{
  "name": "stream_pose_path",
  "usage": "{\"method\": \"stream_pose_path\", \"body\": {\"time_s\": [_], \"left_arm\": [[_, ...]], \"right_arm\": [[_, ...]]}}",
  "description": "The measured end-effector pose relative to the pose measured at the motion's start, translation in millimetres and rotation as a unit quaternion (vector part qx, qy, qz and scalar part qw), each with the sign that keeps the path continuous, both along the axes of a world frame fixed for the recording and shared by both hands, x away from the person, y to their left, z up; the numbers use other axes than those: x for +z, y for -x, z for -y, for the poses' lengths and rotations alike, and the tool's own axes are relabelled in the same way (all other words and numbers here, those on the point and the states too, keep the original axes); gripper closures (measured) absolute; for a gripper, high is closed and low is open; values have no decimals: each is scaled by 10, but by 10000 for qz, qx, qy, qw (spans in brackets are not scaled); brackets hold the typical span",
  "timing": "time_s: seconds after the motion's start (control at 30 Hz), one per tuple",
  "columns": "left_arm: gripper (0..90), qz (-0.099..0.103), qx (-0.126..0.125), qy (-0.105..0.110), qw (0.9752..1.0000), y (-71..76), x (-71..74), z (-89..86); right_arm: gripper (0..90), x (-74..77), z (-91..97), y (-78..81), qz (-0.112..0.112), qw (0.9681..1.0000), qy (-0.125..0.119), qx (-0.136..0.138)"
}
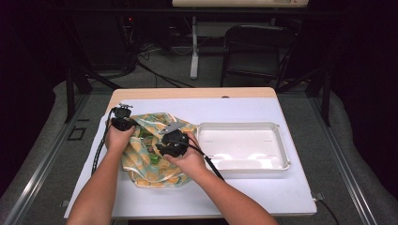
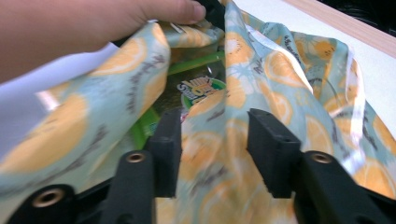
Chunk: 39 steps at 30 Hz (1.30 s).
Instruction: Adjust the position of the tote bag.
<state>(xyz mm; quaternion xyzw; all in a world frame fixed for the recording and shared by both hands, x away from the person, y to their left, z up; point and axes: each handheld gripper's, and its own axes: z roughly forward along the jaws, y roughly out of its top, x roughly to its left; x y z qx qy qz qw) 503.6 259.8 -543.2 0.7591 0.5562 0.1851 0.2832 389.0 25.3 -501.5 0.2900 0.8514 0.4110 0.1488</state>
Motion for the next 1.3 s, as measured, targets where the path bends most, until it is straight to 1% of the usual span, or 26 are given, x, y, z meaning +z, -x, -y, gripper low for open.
{"method": "stream_pose_path", "body": {"time_s": [0.07, 0.1, 0.17, 0.27, 0.43, 0.5, 0.57, 0.6, 0.63, 0.67, 0.77, 0.8, 0.87, 0.9, 0.97, 1.0, 1.03, 1.1, 1.17, 1.2, 1.23, 1.27, 1.3], "left_arm": [[885, -6, 0, 10, 10000, 1, -2, 4], [886, -8, 3, 6, 10000, 1, -3, 6], [886, -3, -9, 11, 10000, -2, -4, 6], [886, -7, -19, 9, 10000, 2, -3, 13], [886, 10, -45, -5, 10000, 10, -6, 17], [886, -21, -76, -13, 10000, 11, -1, 16], [886, -3, -66, -22, 10000, 13, -4, 26], [886, -8, -78, -51, 10000, 14, -2, 27], [886, -1, -84, -61, 9999, 14, -4, 28], [886, 9, -72, -55, 10000, 13, -7, 30], [886, 10, -60, -49, 10000, 12, -12, 26], [886, 10, -69, -55, 10000, 11, -13, 24], [886, -3, -76, -48, 10000, 10, -15, 23], [886, 21, -72, -57, 10000, 9, -19, 23], [886, -13, -93, -53, 9999, 8, -18, 15], [886, -7, -76, -61, 10000, 9, -22, 13], [886, 5, -54, -57, 10000, 8, -27, 10], [885, -34, -60, -41, 10000, 7, -30, -5], [885, -45, -63, -57, 10000, 9, -36, -15], [885, -44, -69, -56, 10000, 10, -39, -17], [884, -44, -69, -56, 10000, 10, -39, -17], [884, -17, -61, -44, 10000, 10, -42, -7], [884, -12, -61, -68, 10000, 11, -39, 1]], "right_arm": [[502, -38, -54, -80, -87, 9999, 140, -10], [491, -66, -75, -121, -179, 9997, 167, 8], [474, -124, -110, -183, -349, 9992, 167, -42], [453, -207, -157, -241, -497, 9984, 273, -86], [423, -298, -222, -252, -591, 9979, 254, -122], [415, -330, -253, -248, -590, 9977, 292, -143], [412, -363, -288, -239, -566, 9973, 437, -152], [412, -378, -301, -238, -500, 9971, 550, -147], [420, -392, -314, -231, -448, 9973, 557, -180], [442, -399, -321, -227, -438, 9973, 542, -218], [603, -375, -302, -235, -385, 9968, 665, -230], [660, -372, -295, -238, -346, 9970, 642, -255], [764, -349, -271, -253, -353, 9969, 636, -286], [805, -338, -255, -263, -325, 9970, 635, -313], [863, -303, -212, -289, -287, 9969, 618, -383], [882, -279, -183, -304, -291, 9968, 596, -438], [892, -253, -154, -319, -247, 9967, 569, -525], [897, -208, -95, -357, -147, 9959, 455, -772], [899, -174, -24, -420, -98, 9940, 433, -1001], [899, -169, 7, -460, -130, 9928, 416, -1118], [899, -169, 7, -460, -130, 9928, 416, -1118], [900, -182, 69, -559, -137, 9900, 488, -1317], [900, -179, 87, -594, -151, 9894, 578, -1325]]}}
